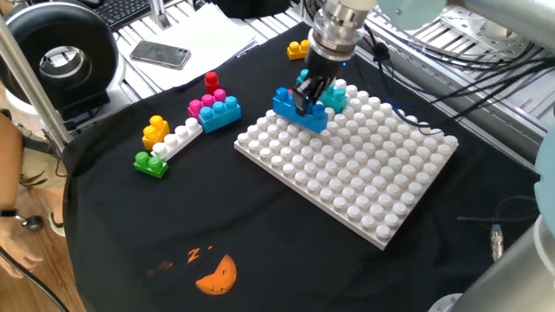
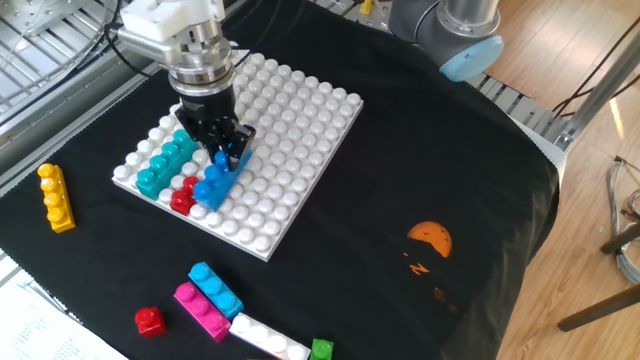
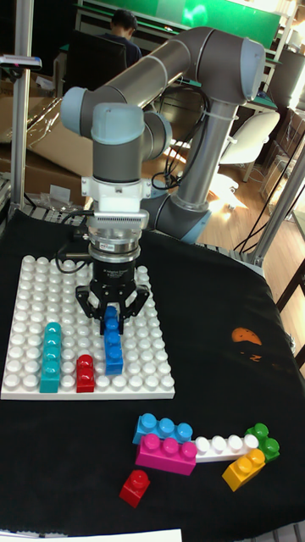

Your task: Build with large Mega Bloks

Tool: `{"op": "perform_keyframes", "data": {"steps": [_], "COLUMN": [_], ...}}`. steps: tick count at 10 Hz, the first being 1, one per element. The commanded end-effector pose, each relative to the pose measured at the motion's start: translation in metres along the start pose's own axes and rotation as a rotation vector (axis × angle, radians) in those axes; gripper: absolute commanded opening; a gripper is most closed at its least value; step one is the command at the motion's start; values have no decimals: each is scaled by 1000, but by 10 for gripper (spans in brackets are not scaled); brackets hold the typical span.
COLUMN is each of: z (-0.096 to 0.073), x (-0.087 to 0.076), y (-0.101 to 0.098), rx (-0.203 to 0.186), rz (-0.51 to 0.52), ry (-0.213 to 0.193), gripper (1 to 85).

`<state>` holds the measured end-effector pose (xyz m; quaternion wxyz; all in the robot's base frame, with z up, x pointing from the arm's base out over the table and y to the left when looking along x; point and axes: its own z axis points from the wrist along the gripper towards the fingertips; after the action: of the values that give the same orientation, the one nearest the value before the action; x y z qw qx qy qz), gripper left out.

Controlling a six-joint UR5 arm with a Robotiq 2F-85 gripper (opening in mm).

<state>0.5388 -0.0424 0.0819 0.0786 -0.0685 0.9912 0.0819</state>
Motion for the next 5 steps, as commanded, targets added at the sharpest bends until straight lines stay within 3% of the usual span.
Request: {"op": "perform_keyframes", "data": {"steps": [1,2,3,5], "z": [4,8,15,16], "x": [11,12,12,11], "y": [2,5,2,1], "rx": [-35,-33,1,10], "rz": [23,31,27,26], "ry": [2,7,3,2], "gripper": [10,10,10,10]}}
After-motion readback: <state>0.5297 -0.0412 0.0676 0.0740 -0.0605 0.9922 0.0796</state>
